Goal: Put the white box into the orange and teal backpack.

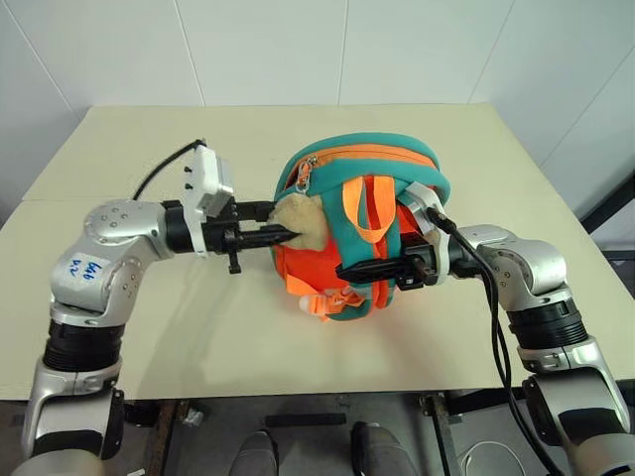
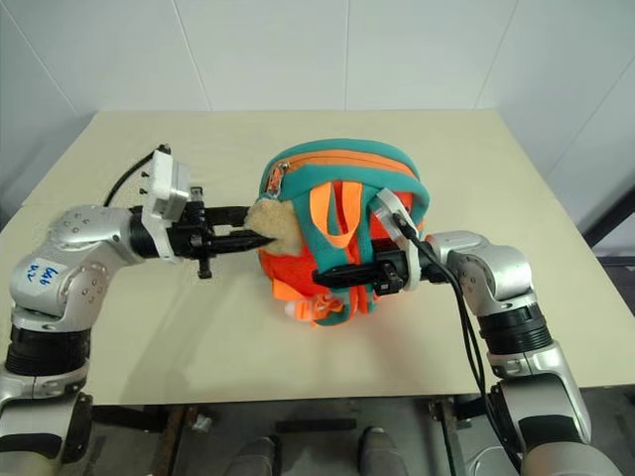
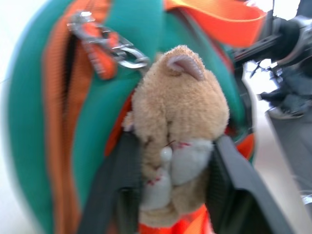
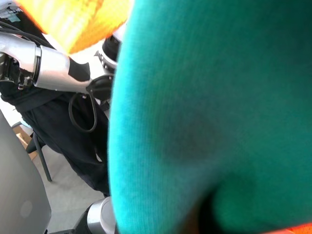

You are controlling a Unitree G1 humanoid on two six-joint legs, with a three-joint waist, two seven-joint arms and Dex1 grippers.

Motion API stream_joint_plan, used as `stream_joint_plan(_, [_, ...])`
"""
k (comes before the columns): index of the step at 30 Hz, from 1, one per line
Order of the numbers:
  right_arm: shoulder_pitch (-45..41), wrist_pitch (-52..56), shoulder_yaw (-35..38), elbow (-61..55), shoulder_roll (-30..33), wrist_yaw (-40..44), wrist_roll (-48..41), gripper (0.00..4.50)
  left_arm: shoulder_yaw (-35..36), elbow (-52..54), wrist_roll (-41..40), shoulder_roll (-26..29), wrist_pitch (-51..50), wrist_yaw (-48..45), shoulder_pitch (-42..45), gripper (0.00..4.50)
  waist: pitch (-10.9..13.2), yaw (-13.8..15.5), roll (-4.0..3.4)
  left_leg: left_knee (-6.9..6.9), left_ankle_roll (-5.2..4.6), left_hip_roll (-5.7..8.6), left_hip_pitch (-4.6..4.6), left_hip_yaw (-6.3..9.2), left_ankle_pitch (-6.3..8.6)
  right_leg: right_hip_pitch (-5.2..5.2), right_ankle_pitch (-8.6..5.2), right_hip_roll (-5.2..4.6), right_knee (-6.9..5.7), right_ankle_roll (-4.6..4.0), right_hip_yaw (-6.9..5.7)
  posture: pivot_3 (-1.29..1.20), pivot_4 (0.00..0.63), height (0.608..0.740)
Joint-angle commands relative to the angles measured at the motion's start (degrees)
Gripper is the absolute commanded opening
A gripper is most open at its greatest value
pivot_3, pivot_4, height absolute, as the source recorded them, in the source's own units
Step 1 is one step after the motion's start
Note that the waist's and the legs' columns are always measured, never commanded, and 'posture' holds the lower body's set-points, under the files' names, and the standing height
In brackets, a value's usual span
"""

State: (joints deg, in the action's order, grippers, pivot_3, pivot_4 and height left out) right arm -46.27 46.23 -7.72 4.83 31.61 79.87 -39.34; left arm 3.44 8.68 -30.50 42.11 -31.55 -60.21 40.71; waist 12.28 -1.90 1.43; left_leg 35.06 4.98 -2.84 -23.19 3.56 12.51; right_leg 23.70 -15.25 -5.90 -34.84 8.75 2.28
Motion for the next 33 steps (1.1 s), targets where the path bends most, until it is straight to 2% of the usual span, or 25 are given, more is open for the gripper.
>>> stream_joint_plan(1, [0.57,-0.33,0.75,-1.27,0.12,-0.11,-0.15,0.0,2.52,-6.5,2.45,5.12,3.81,-3.32,4.21,1.04,0.0,0.08,0.0,0.0,0.0,0.0,0.0,0.0,0.0,0.01,0.0,0.0,0.0,0.0,0.0,0.0,0.15,0.74])
stream_joint_plan(6, [0.45,-0.41,1.34,-1.42,0.18,-0.83,-0.35,0.0,2.56,-18.68,5.31,9.28,8.58,-6.95,8.38,1.04,0.0,0.19,0.0,0.0,0.0,0.0,-0.02,-0.01,0.0,-0.01,0.0,0.0,0.09,-0.01,0.0,0.0,0.15,0.74])
stream_joint_plan(10, [2.38,0.61,2.36,-3.6,0.62,-2.11,-1.54,0.0,0.8,-26.91,8.61,9.72,12.2,-8.3,6.36,1.04,0.0,0.18,0.0,-0.06,0.01,0.0,-0.02,-0.01,0.03,0.01,0.0,0.0,0.09,-0.01,-0.01,0.0,0.15,0.74])
stream_joint_plan(13, [3.59,1.21,2.82,-4.96,0.44,-3.25,-2.01,0.0,-0.44,-30.76,10.12,7.47,14.31,-8.17,4.5,1.04,0.0,0.17,0.0,-0.08,0.01,-0.01,-0.03,-0.03,0.07,0.01,-0.02,0.0,0.12,-0.01,0.0,0.0,0.15,0.74])
stream_joint_plan(22, [5.54,3.06,4.58,-7.89,0.13,-7.0,-4.1,0.0,-5.6,-48.48,17.22,-5.6,23.27,-5.22,4.05,1.04,-0.01,0.36,0.01,0.03,0.01,-0.01,-0.02,-0.02,0.07,-0.02,0.01,0.0,0.03,0.01,-0.01,0.0,0.15,0.74])
stream_joint_plan(27, [6.25,3.42,5.28,-8.89,-0.34,-8.94,-4.7,0.0,-8.5,-53.91,21.47,-7.6,28.12,-6.6,3.14,1.04,-0.07,0.5,0.02,0.02,0.01,-0.01,0.0,-0.02,0.07,-0.04,0.01,0.0,0.05,0.01,-0.01,0.0,0.15,0.74])
stream_joint_plan(31, [7.07,2.32,7.5,-9.34,-1.75,-13.26,-4.61,0.0,-6.83,-52.74,21.07,-7.57,29.74,-3.95,3.25,1.04,-0.1,0.49,0.01,0.04,0.01,-0.01,0.13,-0.02,0.07,-0.19,0.04,0.0,0.08,0.0,-0.01,0.0,0.15,0.74])
stream_joint_plan(33, [8.03,1.66,8.42,-12.6,-0.48,-13.21,-5.13,0.68,-4.95,-47.94,19.61,-5.97,28.85,-3.36,2.32,1.6,-0.1,0.46,0.01,0.03,0.01,-0.01,0.12,-0.02,0.06,-0.19,0.08,0.0,0.12,-0.01,-0.01,0.0,0.15,0.74])
